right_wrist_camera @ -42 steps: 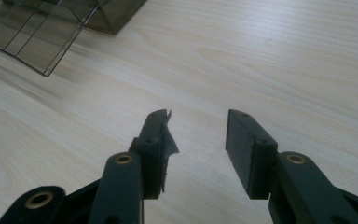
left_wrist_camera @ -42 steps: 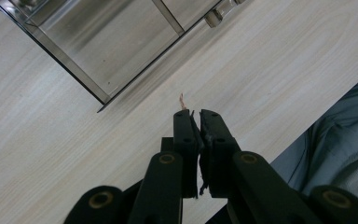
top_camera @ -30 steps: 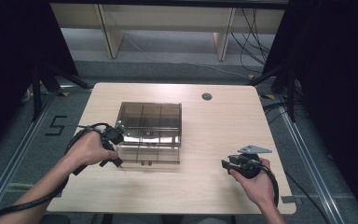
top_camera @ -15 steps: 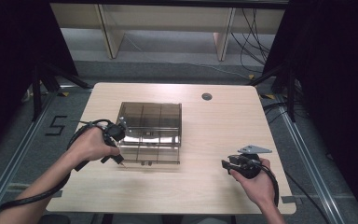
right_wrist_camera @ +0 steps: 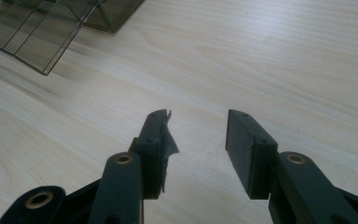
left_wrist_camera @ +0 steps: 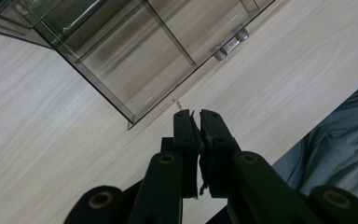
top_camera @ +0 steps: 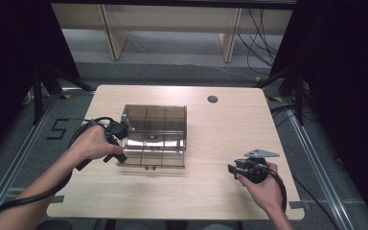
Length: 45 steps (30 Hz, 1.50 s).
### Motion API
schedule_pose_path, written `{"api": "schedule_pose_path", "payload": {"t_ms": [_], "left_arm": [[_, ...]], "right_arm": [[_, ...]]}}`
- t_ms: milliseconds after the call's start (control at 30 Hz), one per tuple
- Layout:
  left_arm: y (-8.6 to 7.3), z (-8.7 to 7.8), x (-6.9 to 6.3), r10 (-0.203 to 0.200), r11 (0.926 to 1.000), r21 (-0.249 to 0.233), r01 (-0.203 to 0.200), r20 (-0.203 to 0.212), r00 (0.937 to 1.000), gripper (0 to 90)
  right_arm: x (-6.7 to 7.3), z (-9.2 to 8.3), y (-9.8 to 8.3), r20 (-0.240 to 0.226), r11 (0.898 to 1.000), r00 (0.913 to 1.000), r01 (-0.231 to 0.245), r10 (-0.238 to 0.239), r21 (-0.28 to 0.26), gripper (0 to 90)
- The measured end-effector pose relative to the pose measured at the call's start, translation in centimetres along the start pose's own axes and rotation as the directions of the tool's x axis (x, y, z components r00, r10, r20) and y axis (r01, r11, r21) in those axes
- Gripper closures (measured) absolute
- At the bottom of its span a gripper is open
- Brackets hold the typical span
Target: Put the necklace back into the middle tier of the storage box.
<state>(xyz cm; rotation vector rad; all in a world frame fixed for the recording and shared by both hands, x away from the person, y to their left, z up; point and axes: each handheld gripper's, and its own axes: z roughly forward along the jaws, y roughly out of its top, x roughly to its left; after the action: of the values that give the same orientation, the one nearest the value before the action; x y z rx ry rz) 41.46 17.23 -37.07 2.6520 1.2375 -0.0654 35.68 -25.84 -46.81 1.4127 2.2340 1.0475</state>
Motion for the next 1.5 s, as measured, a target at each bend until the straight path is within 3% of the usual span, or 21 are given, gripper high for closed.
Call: {"api": "schedule_pose_path", "payload": {"t_ms": [67,100,133,267,533,633,667,767,967,1000,1100,1200,1367,1500], "left_arm": [[0.2,-0.2,0.0,0.007,1.0,0.004,-0.007,-0.001,1.0,85.2],[0.3,-0.5,0.1,0.016,0.9997,0.018,-0.016,-0.005,0.9999,85.2],[0.4,-0.7,0.0,0.011,0.9999,0.008,-0.011,-0.009,0.9999,85.2],[0.7,-1.3,0.1,0.014,0.9999,0.004,-0.014,-0.013,0.9998,85.2],[0.8,-1.7,0.3,0.008,1.0,-0.001,-0.008,-0.016,0.9998,85.2],[0.9,-1.7,0.5,0.015,0.9999,0.004,-0.015,-0.014,0.9998,85.2],[0.9,-1.7,0.5,-0.01,0.9999,-0.005,0.01,-0.009,0.9999,85.2],[1.0,-1.6,0.7,-0.002,1.0,-0.007,0.002,-0.007,1.0,85.2],[1.3,-1.9,1.1,-0.004,1.0,0.004,0.004,-0.008,1.0,85.2],[1.4,-2.0,1.1,-0.009,1.0,0.001,0.009,-0.005,1.0,85.2],[1.7,-2.3,0.9,0.012,0.9999,0.003,-0.012,-0.014,0.9998,85.2],[1.9,-2.4,0.7,0.008,1.0,-0.001,-0.008,-0.02,0.9998,85.2],[2.5,-2.6,0.6,-0.004,0.9999,-0.01,0.004,-0.032,0.9995,85.2],[2.7,-2.4,0.7,-0.007,0.9999,-0.01,0.007,-0.032,0.9995,85.2]], "right_arm": [[0.1,0.0,0.0,-0.008,1.0,0.9998,-0.02,0.02,0.001,59.4],[0.0,0.1,0.0,-0.003,1.0,1.0,-0.007,0.007,-0.004,59.5],[0.2,0.0,0.1,-0.008,0.999,0.9992,-0.038,0.039,0.018,59.5],[0.3,0.2,0.1,-0.001,1.0,0.9999,-0.012,0.012,0.006,59.4],[0.2,0.4,0.0,-0.022,1.0,0.9996,-0.015,0.015,0.011,59.3],[0.3,0.4,0.0,-0.024,1.0,0.9994,-0.025,0.025,0.019,59.4],[0.5,0.3,0.0,-0.022,0.998,0.9985,-0.049,0.05,0.034,59.4],[0.3,0.4,0.0,-0.019,0.999,0.9996,-0.021,0.022,0.024,59.4],[0.3,0.4,0.1,-0.022,0.998,0.9986,-0.047,0.048,0.047,59.2],[0.0,0.3,0.1,-0.015,1.0,0.9998,-0.016,0.016,0.024,59.2],[-0.3,0.2,0.1,-0.02,0.997,0.9984,-0.052,0.053,0.052,59.2],[-0.2,0.4,0.1,-0.011,0.996,0.9973,-0.072,0.073,0.053,59.1],[-0.3,0.3,0.0,-0.005,0.997,0.9987,-0.051,0.052,0.063,59.0],[-0.3,0.2,0.0,-0.021,0.996,0.9976,-0.065,0.066,0.062,59.0]]}}
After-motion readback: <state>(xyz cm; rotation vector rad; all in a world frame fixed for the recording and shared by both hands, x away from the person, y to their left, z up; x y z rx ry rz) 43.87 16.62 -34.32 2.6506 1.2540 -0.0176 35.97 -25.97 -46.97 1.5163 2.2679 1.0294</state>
